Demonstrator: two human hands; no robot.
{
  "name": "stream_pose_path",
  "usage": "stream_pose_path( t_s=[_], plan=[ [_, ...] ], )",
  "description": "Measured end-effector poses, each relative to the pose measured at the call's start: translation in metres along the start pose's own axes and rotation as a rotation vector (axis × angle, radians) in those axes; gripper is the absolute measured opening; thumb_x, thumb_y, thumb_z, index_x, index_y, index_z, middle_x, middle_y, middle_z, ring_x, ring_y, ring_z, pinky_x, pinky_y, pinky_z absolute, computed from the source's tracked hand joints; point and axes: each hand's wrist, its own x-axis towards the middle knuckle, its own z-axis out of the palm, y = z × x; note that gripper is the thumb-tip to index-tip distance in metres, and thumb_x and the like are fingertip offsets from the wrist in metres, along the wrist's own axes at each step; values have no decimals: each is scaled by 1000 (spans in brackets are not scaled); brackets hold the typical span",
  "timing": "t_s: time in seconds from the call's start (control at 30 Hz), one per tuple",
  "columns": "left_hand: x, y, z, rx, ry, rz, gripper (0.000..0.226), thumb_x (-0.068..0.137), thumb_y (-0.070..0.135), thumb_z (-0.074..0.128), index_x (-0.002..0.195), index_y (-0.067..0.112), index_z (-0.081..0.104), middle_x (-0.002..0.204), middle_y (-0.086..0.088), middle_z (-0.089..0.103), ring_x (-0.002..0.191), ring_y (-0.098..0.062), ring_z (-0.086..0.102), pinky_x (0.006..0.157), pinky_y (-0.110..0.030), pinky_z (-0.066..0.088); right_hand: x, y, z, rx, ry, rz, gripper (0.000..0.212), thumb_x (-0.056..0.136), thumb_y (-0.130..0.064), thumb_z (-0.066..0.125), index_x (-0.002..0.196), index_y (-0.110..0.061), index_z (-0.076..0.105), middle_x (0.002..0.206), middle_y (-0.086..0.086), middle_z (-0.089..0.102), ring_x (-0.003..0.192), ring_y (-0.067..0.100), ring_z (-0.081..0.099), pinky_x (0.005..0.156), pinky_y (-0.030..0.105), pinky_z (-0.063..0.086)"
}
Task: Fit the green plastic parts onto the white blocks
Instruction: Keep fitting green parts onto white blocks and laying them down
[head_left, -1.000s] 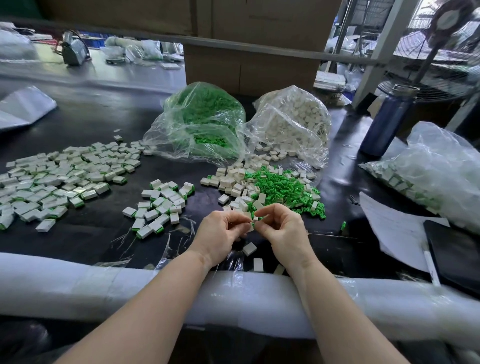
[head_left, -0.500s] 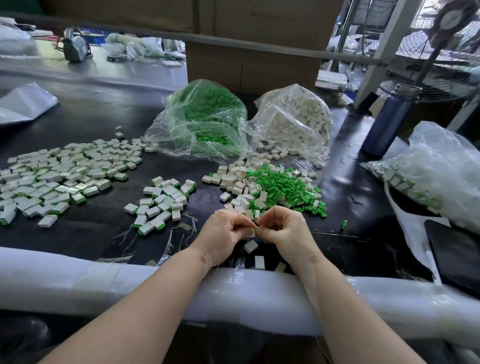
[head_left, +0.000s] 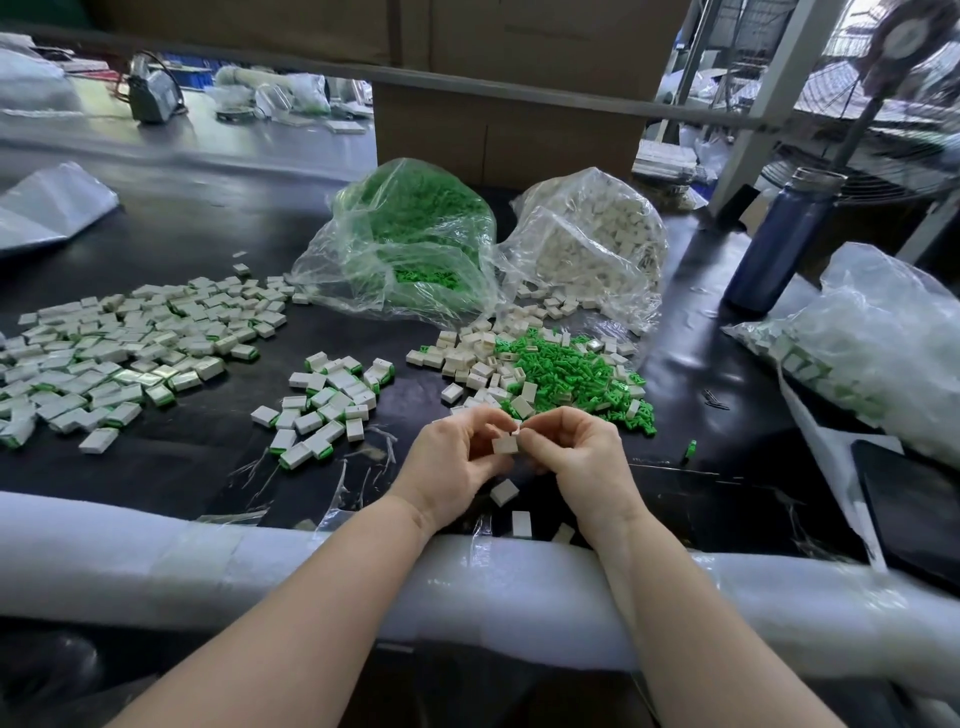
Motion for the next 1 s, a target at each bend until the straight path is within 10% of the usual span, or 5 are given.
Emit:
stream_pose_path(
  t_s=[0.47,1.0],
  plan=[
    [1,0,-4,-38,-51,-87,13,90,11,59,90,8,71,86,-10,71,83,-20,64,83,-29,50,-1,-1,5,-54,-41,25,17,86,-1,63,69,-5,62,49,-4,59,42,1,51,45,12,41],
    [0,1,-3,140,-49,48,14,88,9,61,92,1,71,77,2,55,78,-13,51,76,-24,42,-2,-5,2,-145,-110,66,17,85,0,62,69,-7,60,58,6,60,43,1,50,47,13,42]
  ],
)
